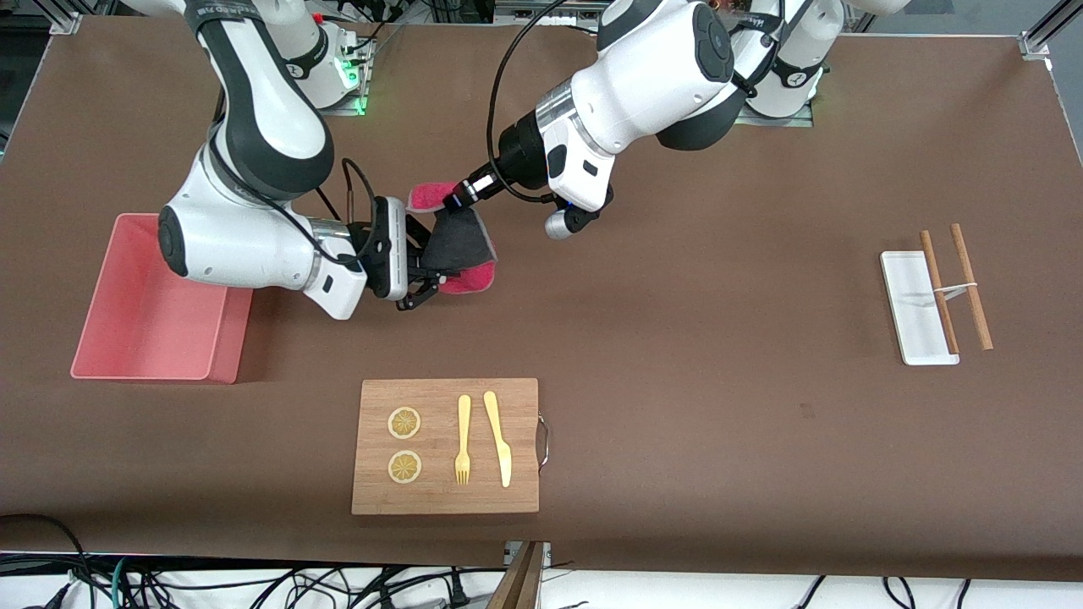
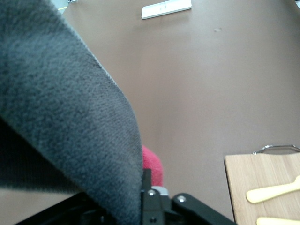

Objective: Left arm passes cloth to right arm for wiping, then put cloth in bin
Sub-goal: 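Grasp the cloth with the right gripper while the left gripper holds it, then release the cloth from the left gripper and raise the left arm away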

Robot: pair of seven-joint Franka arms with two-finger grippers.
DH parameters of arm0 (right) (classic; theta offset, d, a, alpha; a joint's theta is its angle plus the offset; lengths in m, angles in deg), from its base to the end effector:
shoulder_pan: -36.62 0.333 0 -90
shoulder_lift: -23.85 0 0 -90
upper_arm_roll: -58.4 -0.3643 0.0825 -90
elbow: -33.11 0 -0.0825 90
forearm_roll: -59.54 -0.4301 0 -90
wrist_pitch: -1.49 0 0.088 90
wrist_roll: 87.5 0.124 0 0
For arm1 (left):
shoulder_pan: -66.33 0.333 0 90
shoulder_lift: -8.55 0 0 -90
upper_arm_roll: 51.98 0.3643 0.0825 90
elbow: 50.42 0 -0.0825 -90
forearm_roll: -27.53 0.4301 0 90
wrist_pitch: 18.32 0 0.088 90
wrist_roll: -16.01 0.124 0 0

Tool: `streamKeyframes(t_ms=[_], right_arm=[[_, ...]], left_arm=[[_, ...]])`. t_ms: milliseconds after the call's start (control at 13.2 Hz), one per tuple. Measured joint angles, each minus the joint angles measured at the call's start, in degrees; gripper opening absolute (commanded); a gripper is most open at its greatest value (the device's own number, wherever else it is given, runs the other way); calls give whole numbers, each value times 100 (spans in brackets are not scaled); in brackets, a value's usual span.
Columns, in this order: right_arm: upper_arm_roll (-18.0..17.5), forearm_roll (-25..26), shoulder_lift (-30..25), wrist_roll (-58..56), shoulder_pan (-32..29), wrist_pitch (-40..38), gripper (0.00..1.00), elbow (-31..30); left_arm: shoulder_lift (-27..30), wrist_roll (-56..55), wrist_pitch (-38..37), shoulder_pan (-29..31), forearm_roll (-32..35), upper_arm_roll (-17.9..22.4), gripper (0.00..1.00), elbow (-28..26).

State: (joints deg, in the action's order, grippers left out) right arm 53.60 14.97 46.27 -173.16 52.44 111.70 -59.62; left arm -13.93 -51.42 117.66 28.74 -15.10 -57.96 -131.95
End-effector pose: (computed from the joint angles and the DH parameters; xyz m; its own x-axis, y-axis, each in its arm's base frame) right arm 0.6621 0.3056 0.4242 0.1134 0.7580 0.6423 0.9714 0.0511 -0.2318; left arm 0.5753 -0.5474 0.5632 0.6937 0.5105 -0.5082 0.7158 -0.4100 0.5653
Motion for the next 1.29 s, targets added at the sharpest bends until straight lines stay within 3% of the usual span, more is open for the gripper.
streamKeyframes(t_ms=[380,608,760,912,1140,1292], right_arm=[[277,61,-23,761,-1,-192,0,88],[556,445,-123,1836,3,-589,0,172],[757,1026,-207,2599,-6,-751,0,183],[819,1930,-302,3426,-13,-844,0,183],[869,3062,-374,4618,-81,-1028,0,119],[932,3450,-411,5419,-156,-1065,0,-77]], left_arm=[[3,0,0,0,0,0,100,4],[78,-3,-362,150,633,130,100,108],[214,28,-1217,528,1386,171,100,158],[320,416,-2027,839,2089,175,100,171],[355,1773,-2908,1264,2564,193,100,174],[382,2693,-3377,1581,2933,203,100,178]])
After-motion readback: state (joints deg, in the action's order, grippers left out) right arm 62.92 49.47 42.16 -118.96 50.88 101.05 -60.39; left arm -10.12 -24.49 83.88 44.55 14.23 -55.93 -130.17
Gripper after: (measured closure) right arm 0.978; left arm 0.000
